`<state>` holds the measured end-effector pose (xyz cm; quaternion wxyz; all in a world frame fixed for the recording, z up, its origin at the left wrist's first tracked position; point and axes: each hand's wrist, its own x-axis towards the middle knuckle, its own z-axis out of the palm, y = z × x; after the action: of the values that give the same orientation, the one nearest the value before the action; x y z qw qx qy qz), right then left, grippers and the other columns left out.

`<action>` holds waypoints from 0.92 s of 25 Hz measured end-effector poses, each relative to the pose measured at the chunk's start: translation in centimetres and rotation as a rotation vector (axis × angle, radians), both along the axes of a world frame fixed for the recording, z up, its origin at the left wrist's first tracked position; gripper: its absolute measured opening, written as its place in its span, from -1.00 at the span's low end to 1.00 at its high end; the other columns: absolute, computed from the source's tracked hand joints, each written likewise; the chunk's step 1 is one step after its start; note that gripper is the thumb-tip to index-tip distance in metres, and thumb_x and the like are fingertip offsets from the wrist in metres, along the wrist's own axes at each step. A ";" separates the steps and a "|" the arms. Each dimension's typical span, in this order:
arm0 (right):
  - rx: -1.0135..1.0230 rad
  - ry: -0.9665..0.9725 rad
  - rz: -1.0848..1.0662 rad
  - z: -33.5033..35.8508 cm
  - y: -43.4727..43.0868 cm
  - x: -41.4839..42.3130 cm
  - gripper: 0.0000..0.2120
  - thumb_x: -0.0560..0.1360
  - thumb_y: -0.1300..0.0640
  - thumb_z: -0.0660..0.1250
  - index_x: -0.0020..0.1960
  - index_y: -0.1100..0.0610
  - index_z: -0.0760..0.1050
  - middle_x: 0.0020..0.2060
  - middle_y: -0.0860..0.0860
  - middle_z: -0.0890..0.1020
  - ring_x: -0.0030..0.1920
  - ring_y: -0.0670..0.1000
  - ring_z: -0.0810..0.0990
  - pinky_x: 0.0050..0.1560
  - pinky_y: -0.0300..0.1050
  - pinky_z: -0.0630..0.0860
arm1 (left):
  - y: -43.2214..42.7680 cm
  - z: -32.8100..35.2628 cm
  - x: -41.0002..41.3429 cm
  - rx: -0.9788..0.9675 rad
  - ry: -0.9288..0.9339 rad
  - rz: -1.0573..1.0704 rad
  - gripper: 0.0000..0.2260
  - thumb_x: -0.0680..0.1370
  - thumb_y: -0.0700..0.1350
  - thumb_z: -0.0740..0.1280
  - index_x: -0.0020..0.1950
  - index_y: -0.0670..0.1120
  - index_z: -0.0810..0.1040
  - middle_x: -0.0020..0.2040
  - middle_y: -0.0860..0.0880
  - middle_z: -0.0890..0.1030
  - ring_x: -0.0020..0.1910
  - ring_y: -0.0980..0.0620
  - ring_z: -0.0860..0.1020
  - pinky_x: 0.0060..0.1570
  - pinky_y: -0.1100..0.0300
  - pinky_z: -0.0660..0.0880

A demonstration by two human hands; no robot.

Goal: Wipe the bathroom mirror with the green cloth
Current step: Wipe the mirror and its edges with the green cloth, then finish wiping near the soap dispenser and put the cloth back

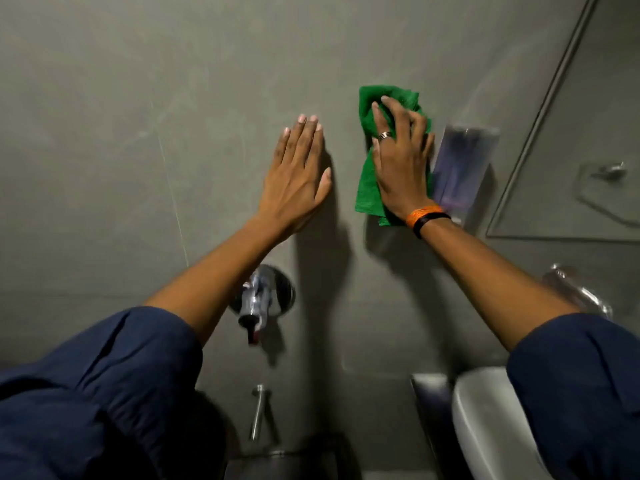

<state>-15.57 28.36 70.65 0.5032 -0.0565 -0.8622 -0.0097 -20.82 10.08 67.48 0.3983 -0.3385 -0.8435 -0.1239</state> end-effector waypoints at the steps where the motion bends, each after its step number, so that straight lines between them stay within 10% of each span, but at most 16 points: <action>1: -0.024 -0.043 0.015 -3.3 -0.8 0.6 -0.50 0.65 0.08 0.09 0.59 0.02 0.23 0.58 -0.02 0.31 0.45 0.18 0.38 0.37 0.18 0.34 | 0.1 -2.9 0.6 0.007 -0.049 -0.023 -0.41 0.66 0.02 0.03 0.61 -0.26 0.03 0.65 -0.24 0.07 0.64 -0.18 0.00 0.63 -0.09 -0.06; 15: -0.485 -1.106 0.145 -61.1 -10.5 16.2 -0.54 0.62 0.25 0.19 0.52 0.16 0.35 0.51 0.13 0.42 0.41 0.30 0.41 0.40 0.34 0.34 | -6.2 -58.3 18.3 -0.190 -1.006 0.089 -0.45 0.63 -0.10 0.08 0.59 -0.29 0.11 0.62 -0.26 0.14 0.63 -0.18 0.05 0.62 -0.11 0.00; 23: -0.325 -1.375 0.058 -79.1 -11.4 20.3 -0.43 0.69 -0.11 0.04 0.65 0.00 0.01 0.67 0.02 0.04 0.64 0.18 0.07 0.49 0.42 0.19 | -9.4 -75.5 21.6 -0.318 -1.102 0.095 -0.44 0.61 -0.06 0.03 0.59 -0.25 0.15 0.61 -0.25 0.20 0.61 -0.22 0.14 0.60 -0.16 0.07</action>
<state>4.71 16.97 -8.42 -0.1702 -0.0889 -0.9764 0.0989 0.80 0.68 -8.04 -0.1509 -0.2413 -0.9490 -0.1355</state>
